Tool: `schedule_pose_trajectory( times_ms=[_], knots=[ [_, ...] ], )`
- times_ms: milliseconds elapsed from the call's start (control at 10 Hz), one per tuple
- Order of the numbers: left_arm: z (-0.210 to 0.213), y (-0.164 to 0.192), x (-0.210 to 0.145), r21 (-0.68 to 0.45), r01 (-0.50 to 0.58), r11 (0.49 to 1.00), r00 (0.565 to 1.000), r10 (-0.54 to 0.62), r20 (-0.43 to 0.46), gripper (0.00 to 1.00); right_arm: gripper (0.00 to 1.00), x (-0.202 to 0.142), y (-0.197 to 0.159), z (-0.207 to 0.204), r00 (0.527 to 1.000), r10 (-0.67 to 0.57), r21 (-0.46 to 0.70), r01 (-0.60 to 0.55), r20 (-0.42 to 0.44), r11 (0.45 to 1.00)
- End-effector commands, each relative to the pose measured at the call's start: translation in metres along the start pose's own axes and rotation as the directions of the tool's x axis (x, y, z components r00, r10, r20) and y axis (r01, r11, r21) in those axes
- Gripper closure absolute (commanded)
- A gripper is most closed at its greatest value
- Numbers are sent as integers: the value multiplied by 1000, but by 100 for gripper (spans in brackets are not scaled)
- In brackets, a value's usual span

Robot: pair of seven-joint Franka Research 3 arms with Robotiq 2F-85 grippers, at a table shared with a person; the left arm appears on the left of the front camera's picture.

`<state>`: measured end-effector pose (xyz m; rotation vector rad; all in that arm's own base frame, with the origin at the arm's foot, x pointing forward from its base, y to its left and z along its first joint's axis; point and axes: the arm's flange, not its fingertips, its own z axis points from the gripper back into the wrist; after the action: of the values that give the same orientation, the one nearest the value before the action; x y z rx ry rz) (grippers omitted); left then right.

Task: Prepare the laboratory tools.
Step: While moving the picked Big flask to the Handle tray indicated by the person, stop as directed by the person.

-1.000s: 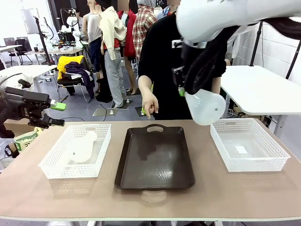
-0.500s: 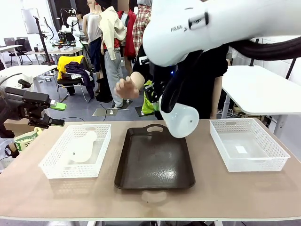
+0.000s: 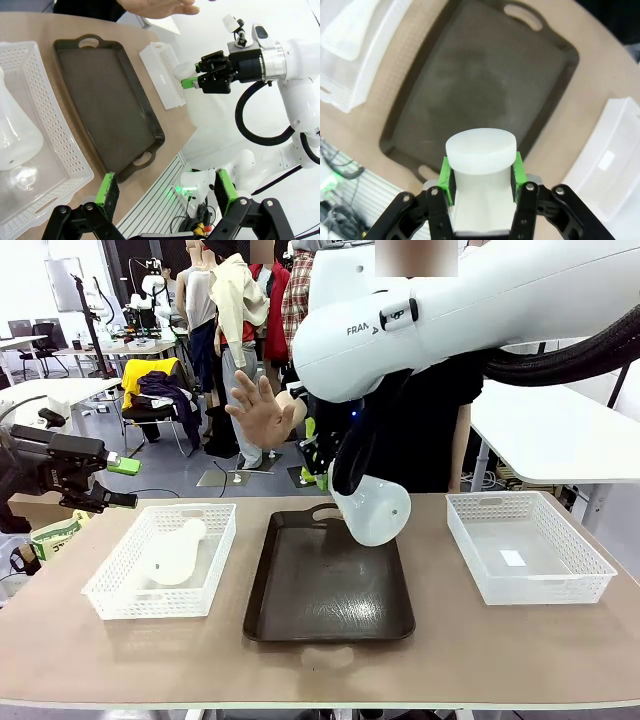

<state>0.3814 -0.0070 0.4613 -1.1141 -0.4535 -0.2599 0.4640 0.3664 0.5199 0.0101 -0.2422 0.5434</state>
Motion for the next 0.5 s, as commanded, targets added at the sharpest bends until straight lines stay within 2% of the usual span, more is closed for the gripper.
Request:
schedule_pose_trajectory(
  times_ms=[0, 400],
  knots=[
    [1, 0, 1, -19, 0, 1000, 1000, 0, 9, 0, 100, -1, 6, -2, 1000, 14, 2, -14, 6, 1000],
    [1, 0, 1, -19, 0, 1000, 1000, 0, 9, 0, 100, -1, 6, -2, 1000, 14, 2, -14, 6, 1000]
  ],
)
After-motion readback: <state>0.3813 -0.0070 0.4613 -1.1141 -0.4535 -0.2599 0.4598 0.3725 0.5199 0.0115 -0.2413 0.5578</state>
